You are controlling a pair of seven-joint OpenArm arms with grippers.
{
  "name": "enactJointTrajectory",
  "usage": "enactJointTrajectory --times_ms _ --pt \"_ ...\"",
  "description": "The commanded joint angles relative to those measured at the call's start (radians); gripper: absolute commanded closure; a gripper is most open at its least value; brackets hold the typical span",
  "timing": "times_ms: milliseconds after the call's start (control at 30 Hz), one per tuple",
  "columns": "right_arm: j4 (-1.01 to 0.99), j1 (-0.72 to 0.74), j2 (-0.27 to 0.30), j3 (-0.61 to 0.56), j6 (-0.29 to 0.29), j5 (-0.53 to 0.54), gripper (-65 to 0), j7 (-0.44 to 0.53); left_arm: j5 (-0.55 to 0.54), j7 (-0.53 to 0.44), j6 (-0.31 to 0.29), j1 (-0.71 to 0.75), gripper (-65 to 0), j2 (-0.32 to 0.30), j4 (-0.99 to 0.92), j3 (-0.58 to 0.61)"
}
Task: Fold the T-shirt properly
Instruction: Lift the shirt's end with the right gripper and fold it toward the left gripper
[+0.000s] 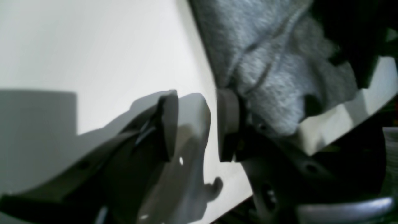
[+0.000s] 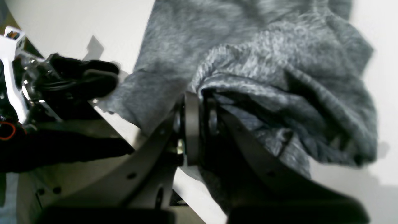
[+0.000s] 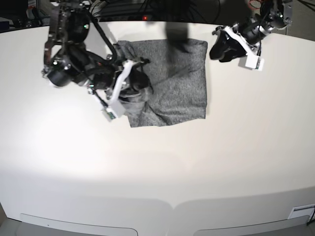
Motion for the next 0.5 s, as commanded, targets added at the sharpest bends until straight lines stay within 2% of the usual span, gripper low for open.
enactJointTrajectory --times_ms 0,267,467 --pt "0.022 0.014 -0.016 -0.024 -0.008 0.001 0.0 0.027 0.024 0.034 0.006 0.006 -21.0 -0.001 0.005 0.015" --pt "0.022 0.017 -0.125 -0.206 -0.044 -0.14 0.0 0.079 0.025 0.003 0.006 0.004 -21.1 -0.002 0.005 0.129" --pt "0.022 0.017 -0.202 -0.291 -0.072 -0.2 0.0 0.113 0.044 -0.018 0.006 0.003 -21.0 -0.002 0.005 0.135"
